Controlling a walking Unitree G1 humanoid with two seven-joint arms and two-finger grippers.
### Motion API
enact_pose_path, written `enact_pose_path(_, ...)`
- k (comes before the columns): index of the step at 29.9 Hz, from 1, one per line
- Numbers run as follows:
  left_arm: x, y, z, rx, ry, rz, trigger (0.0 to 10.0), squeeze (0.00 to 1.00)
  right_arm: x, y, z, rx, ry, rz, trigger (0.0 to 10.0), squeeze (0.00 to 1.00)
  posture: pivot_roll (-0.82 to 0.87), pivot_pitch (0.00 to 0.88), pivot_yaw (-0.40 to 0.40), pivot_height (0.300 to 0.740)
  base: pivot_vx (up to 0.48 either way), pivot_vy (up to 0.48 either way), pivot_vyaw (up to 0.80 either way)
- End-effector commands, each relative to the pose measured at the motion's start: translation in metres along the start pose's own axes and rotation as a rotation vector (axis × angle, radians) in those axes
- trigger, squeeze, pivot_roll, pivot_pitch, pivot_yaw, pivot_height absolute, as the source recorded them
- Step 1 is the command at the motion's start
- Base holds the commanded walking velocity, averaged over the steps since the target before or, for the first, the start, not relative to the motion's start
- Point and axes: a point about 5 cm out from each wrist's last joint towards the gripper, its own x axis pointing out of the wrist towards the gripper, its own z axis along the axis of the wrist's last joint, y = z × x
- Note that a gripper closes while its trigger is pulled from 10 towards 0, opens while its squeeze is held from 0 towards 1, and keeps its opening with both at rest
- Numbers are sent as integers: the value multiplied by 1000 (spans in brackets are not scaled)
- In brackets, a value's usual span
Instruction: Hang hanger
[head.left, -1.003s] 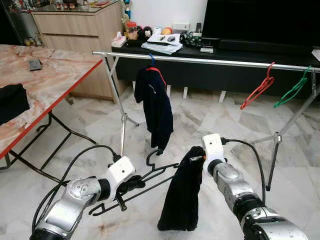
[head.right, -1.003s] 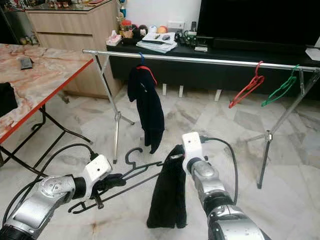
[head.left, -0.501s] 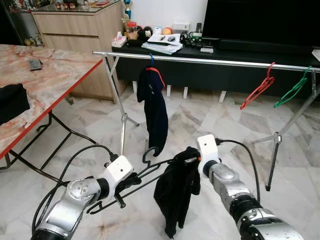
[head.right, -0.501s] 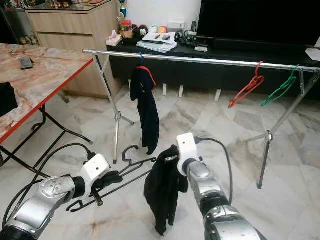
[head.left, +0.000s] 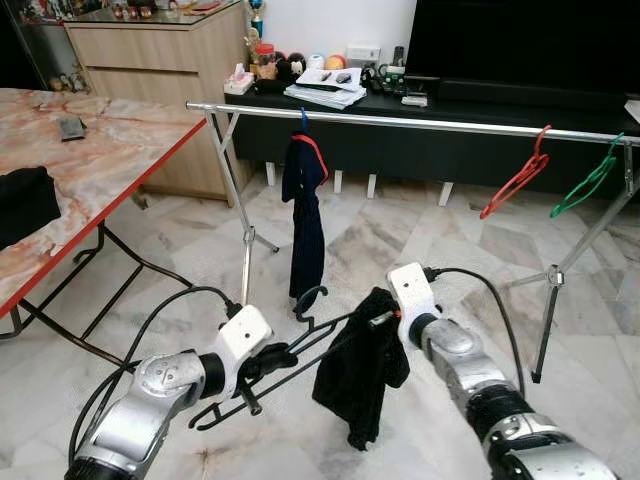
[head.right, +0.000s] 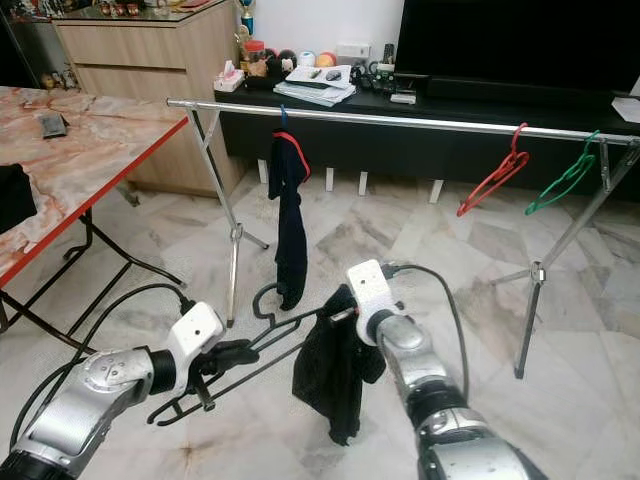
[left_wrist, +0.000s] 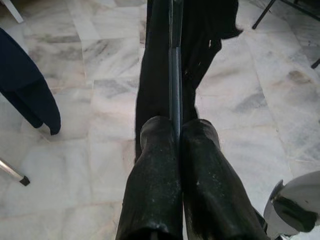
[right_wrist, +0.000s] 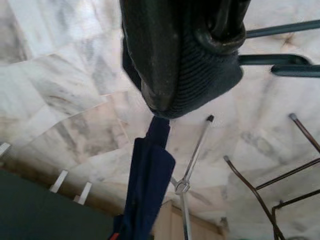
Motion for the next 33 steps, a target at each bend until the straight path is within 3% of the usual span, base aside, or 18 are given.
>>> enact_pose_path(1,-4,0,2,1,-3,-5,10000,0,2,0,17,-27,-63,8,10000,0,88,9,-18,740,0,0,0)
enact_pose_path(7,-4,-2,3,-5,-3,-18,10000,0,2,1,18,-67,-57,30,10000,0,88,10,-18,740,0,0,0)
enact_pose_path(10,-3,-3,4,-6,-5,-36,10000,0,2,9,22,-117,-101,124,10000,0,87,10,-16,740,0,0,0)
enact_pose_path(11,-4,-3,3,-3,2,-42,10000,0,2,8,21,-174,-92,127,10000,0,90,10,-16,740,0,0,0)
enact_pose_path(18,-7,-5,-2,7,40,-65,10000,0,-1,-6,20,-258,-61,50,10000,0,89,11,-18,740,0,0,0)
enact_pose_path(24,-8,-10,-5,11,73,-111,10000,0,-3,-3,24,-375,-103,88,10000,0,92,13,-16,740,0,0,0)
enact_pose_path(29,-10,-9,-5,25,72,-112,10000,0,-4,-5,25,-395,-111,88,10000,0,91,14,-16,740,0,0,0)
enact_pose_path(33,-7,-7,-1,23,50,-91,10000,0,-4,4,28,-372,-160,166,10000,0,91,16,-15,740,0,0,0)
